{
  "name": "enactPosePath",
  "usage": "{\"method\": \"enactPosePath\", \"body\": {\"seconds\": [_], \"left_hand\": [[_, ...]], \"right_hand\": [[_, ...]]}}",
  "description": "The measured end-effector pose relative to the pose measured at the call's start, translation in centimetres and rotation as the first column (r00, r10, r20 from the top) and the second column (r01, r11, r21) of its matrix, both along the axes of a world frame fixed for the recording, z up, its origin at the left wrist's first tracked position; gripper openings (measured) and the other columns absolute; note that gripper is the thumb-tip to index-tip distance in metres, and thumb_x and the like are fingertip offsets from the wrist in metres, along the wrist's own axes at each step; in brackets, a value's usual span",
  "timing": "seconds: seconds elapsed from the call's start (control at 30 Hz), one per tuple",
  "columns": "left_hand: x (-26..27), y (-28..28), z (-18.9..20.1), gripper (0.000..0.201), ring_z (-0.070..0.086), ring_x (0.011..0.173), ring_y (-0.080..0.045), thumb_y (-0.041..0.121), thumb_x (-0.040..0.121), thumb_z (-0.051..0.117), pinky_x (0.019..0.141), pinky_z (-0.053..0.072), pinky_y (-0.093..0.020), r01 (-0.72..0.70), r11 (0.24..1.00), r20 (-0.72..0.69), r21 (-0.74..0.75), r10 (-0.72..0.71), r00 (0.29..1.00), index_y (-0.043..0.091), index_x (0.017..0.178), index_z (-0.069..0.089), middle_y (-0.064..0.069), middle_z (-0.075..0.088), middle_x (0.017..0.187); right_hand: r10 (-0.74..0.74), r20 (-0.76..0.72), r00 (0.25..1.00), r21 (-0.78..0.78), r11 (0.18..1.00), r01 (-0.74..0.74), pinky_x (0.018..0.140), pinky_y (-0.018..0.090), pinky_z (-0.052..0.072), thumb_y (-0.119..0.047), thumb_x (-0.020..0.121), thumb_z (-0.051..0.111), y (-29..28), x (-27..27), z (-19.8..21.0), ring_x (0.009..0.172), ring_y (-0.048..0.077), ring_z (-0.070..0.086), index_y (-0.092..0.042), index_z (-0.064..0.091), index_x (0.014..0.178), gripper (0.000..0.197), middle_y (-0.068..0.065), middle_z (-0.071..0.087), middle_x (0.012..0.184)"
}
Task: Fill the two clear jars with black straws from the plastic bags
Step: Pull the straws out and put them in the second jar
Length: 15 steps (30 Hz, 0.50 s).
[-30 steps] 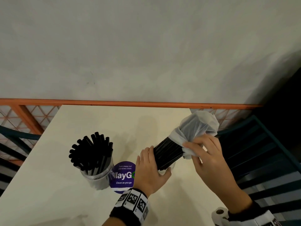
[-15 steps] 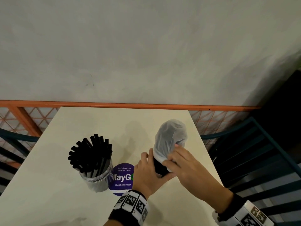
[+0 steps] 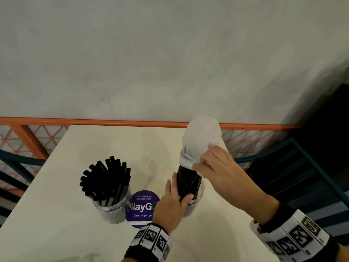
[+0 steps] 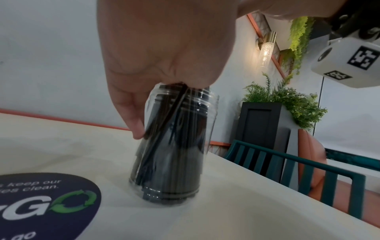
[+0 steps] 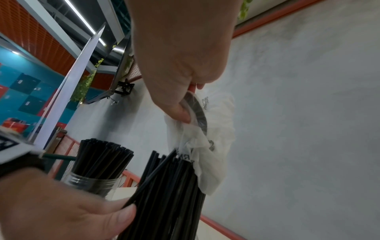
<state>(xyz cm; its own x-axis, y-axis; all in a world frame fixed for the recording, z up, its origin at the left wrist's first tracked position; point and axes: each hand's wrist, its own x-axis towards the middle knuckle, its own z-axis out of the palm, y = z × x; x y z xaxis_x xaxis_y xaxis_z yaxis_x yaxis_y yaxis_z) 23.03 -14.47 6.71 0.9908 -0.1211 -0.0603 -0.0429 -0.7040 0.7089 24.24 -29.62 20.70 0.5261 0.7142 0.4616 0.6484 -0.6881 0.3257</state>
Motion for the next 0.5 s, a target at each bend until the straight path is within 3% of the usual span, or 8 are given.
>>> {"method": "enactPosePath", "body": {"seconds": [0.1, 0.17, 0.3, 0.4, 0.43, 0.5], "left_hand": [[-0.4, 0.0, 1.1, 0.103, 0.059, 0.110, -0.031, 0.081, 0.059, -0.015, 0.079, 0.055, -0.038, 0.018, 1.000, -0.017, 0.025, -0.017, 1.000, 0.025, 0.145, -0.013, -0.010, 0.012, 0.156], [-0.8, 0.1, 1.5, 0.093, 0.052, 0.119, -0.033, 0.074, 0.064, -0.007, 0.088, 0.052, -0.041, 0.048, 0.999, -0.061, -0.014, -0.049, 0.997, 0.027, 0.144, -0.016, -0.007, 0.004, 0.157], [-1.1, 0.9, 1.5, 0.075, 0.059, 0.108, -0.023, 0.064, 0.081, -0.007, 0.074, 0.054, -0.028, 0.011, 0.999, -0.031, 0.034, -0.010, 0.999, 0.023, 0.141, -0.024, -0.004, -0.006, 0.158], [-1.4, 1.9, 1.6, 0.064, 0.054, 0.112, -0.021, 0.053, 0.092, 0.017, 0.090, 0.049, -0.031, 0.043, 0.999, 0.020, 0.033, -0.043, 0.999, 0.034, 0.140, -0.020, -0.003, 0.010, 0.157], [-1.7, 2.3, 2.2, 0.063, 0.053, 0.108, -0.019, 0.051, 0.092, 0.020, 0.090, 0.048, -0.029, 0.024, 0.999, 0.053, 0.029, -0.026, 0.998, 0.036, 0.139, -0.019, -0.004, 0.022, 0.151], [-2.2, 3.1, 3.6, 0.061, 0.050, 0.090, -0.011, 0.046, 0.093, 0.025, 0.077, 0.041, -0.013, -0.019, 1.000, 0.118, -0.021, 0.022, 0.993, 0.031, 0.142, -0.008, -0.003, 0.038, 0.126]], "right_hand": [[-0.015, 0.023, 1.000, 0.076, 0.997, 0.013, 0.111, 0.039, 0.025, -0.005, 0.089, 0.035, -0.5, 0.3, 0.4, 0.090, 0.022, 0.044, -0.009, 0.065, 0.096, 0.030, 0.007, 0.055, 0.085], [-0.046, 0.034, 0.998, 0.125, 0.991, 0.042, 0.114, 0.035, 0.020, -0.003, 0.088, 0.039, -0.9, 0.3, 0.4, 0.091, 0.023, 0.045, -0.009, 0.064, 0.099, 0.028, 0.005, 0.046, 0.091], [-0.164, 0.063, 0.985, 0.320, 0.938, 0.136, 0.111, 0.034, 0.022, 0.005, 0.079, 0.051, -1.6, -0.1, 0.8, 0.093, 0.026, 0.045, -0.008, 0.064, 0.103, 0.031, 0.004, 0.040, 0.095], [-0.256, 0.045, 0.966, 0.505, 0.840, 0.200, 0.098, 0.037, 0.031, 0.004, 0.072, 0.059, -1.8, -1.2, 1.2, 0.093, 0.024, 0.041, -0.010, 0.065, 0.104, 0.035, 0.004, 0.040, 0.095], [-0.274, 0.031, 0.961, 0.570, 0.795, 0.208, 0.092, 0.038, 0.033, 0.000, 0.072, 0.060, -2.0, -1.8, 1.4, 0.093, 0.024, 0.040, -0.011, 0.063, 0.105, 0.034, 0.004, 0.041, 0.095], [-0.337, -0.014, 0.941, 0.695, 0.673, 0.251, 0.084, 0.036, 0.034, -0.008, 0.073, 0.061, -2.9, -3.1, 1.4, 0.094, 0.025, 0.039, -0.012, 0.062, 0.107, 0.034, 0.006, 0.042, 0.097]]}}
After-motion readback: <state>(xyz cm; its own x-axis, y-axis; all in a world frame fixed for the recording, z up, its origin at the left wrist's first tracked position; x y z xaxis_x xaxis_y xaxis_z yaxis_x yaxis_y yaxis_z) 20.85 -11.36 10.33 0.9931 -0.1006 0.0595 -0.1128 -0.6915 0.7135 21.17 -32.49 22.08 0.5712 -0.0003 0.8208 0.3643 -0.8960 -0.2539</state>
